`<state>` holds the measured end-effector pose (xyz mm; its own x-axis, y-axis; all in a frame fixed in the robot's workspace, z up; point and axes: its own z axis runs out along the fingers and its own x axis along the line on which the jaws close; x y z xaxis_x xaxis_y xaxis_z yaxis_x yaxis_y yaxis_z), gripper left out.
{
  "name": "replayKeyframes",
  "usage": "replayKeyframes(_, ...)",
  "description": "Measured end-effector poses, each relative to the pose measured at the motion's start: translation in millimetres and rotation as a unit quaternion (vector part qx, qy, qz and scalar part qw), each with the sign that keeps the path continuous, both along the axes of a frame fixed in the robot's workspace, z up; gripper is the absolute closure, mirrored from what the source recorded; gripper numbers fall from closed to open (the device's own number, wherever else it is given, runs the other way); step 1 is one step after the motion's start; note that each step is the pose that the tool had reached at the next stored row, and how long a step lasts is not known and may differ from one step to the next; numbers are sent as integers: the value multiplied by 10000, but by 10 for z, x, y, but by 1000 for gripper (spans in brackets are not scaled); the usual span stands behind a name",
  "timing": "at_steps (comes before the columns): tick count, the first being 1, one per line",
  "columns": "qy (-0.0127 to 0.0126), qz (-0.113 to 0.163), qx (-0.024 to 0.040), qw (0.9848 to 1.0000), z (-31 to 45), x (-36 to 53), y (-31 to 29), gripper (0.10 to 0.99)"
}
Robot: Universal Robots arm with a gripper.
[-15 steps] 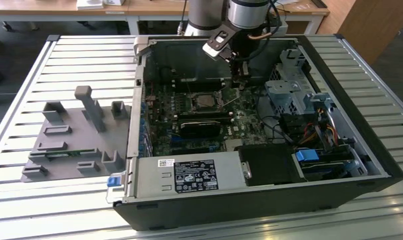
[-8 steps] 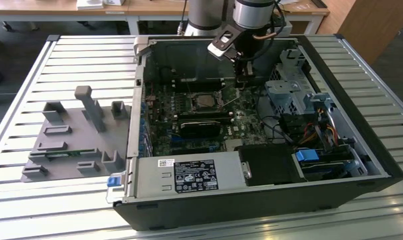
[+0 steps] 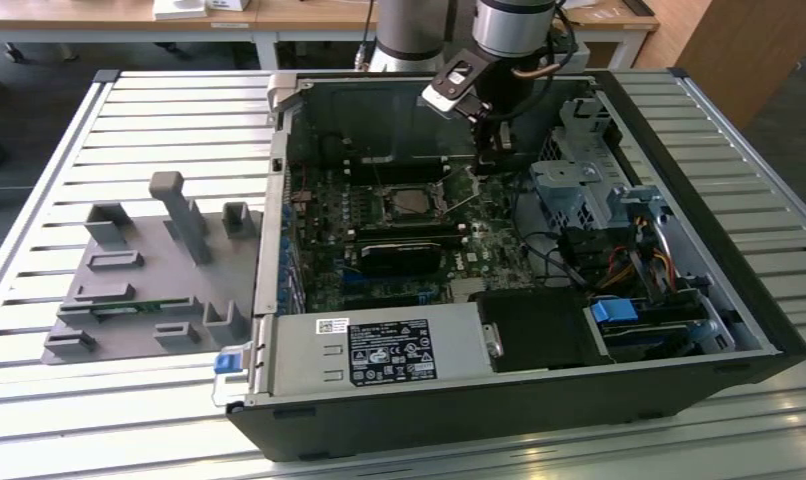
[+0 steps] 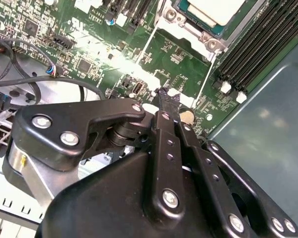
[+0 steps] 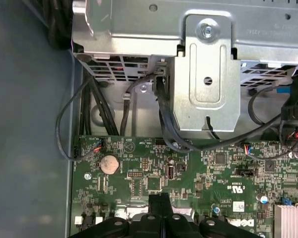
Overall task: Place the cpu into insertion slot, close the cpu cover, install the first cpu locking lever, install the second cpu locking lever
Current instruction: 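Close the cpu cover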
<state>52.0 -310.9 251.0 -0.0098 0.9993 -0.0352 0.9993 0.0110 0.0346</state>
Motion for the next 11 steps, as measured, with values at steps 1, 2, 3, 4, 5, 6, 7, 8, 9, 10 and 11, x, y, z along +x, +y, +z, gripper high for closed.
replayKeyframes(1, 1, 0, -4, 10000, -1, 10, 2, 980)
replayKeyframes(2, 2, 0, -6, 10000, -3, 21, 3, 980)
replayKeyframes(3, 2, 0, -8, 10000, -5, 34, 4, 980)
replayKeyframes(4, 2, 0, -8, 10000, -6, 48, 5, 980)
replayKeyframes(5, 3, 0, -8, 10000, -8, 62, 6, 980)
replayKeyframes(6, 4, 0, -8, 10000, -10, 75, 7, 980)
replayKeyframes(7, 5, 0, -8, 10000, -11, 86, 8, 980)
replayKeyframes(8, 6, 0, -8, 10000, -13, 97, 10, 980)
replayKeyframes(9, 8, 0, -8, 10000, -14, 107, 11, 980)
replayKeyframes(10, 9, 0, -9, 10000, -16, 117, 13, 980)
replayKeyframes(11, 10, 0, -9, 10000, -18, 125, 15, 980)
